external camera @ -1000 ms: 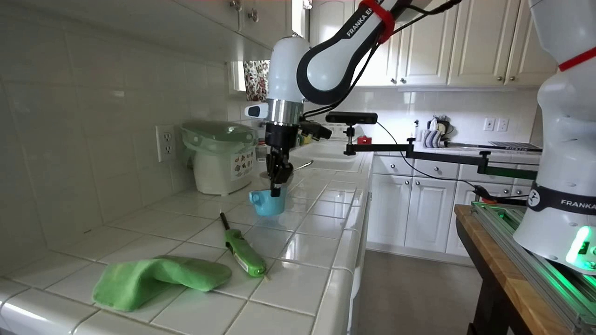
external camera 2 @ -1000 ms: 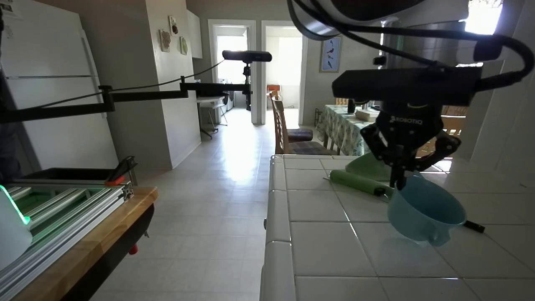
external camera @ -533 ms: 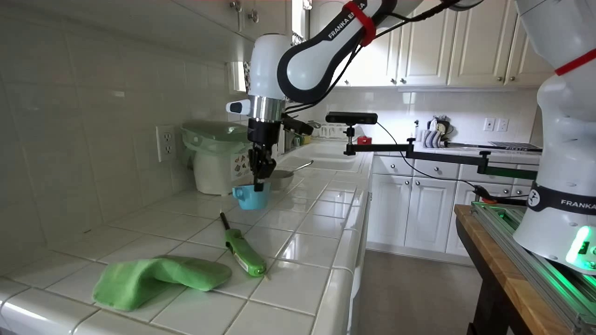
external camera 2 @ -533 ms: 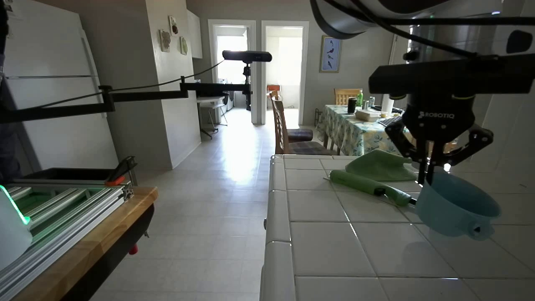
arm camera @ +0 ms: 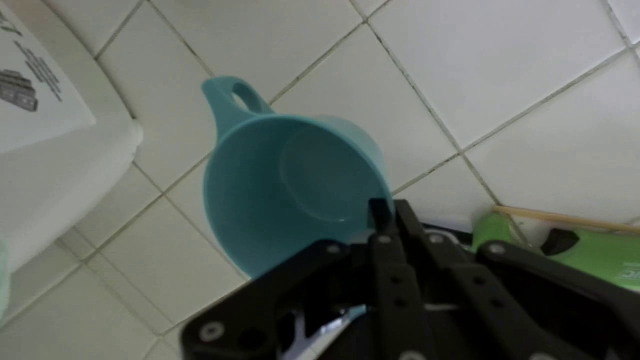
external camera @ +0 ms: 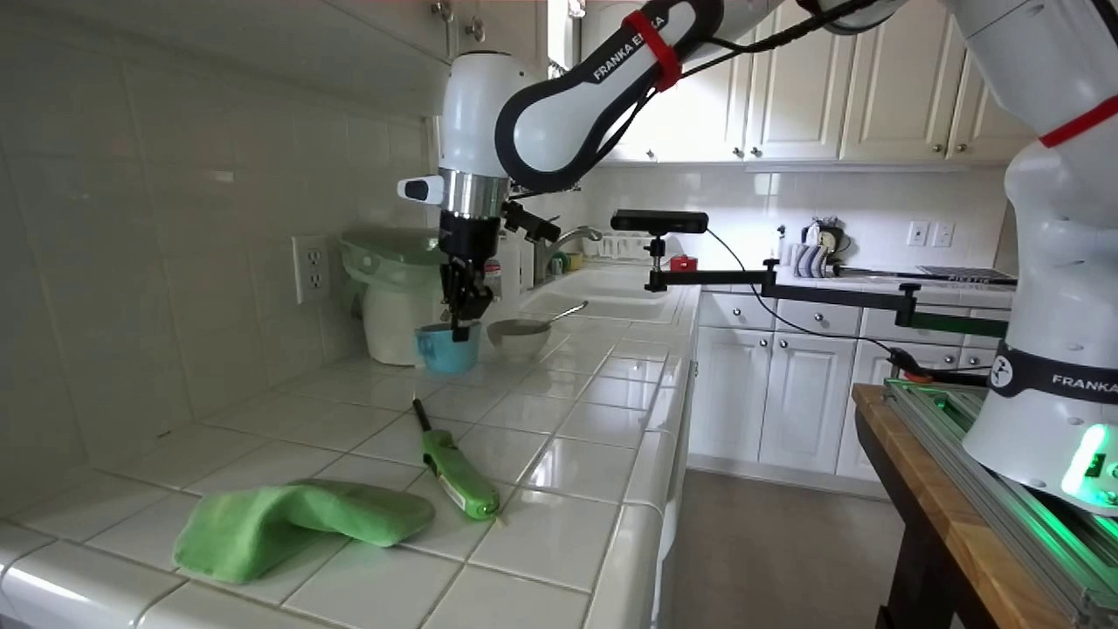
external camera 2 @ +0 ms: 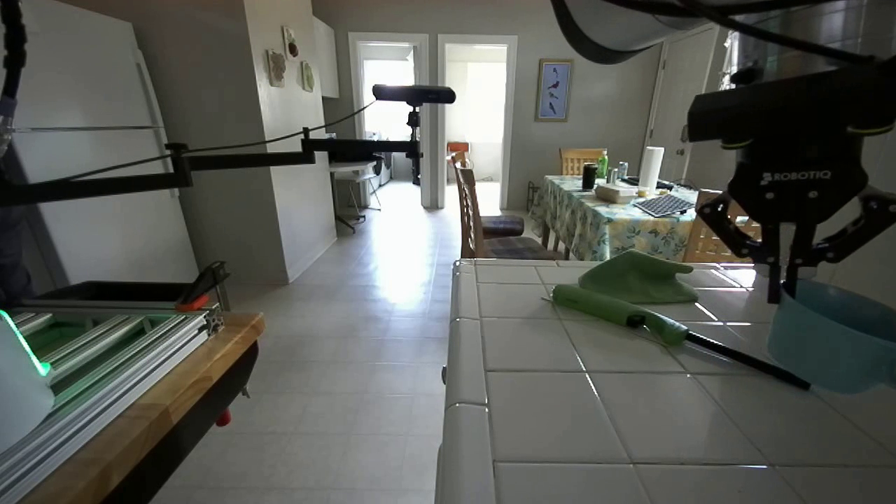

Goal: Move the blue cup backwards.

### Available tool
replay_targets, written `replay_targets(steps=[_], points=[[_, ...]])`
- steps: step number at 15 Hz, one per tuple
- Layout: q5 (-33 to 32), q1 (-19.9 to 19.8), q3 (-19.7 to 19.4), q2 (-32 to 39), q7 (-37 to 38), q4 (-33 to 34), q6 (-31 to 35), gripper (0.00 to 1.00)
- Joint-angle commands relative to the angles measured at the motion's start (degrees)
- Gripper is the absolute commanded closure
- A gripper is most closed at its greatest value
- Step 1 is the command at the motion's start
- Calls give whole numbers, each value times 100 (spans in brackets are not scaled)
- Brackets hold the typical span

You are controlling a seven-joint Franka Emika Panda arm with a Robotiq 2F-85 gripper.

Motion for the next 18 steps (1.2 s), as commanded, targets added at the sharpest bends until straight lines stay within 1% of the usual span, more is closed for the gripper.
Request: replay_targets(steps=[1, 3, 7, 18], points=[[-204, 146, -161, 352, -243, 514, -97, 99], [-282, 201, -241, 511, -120, 674, -55, 99], [-283, 224, -294, 830, -100, 1052, -5, 99], [-251, 341, -235, 1505, -240, 2116, -46, 99]])
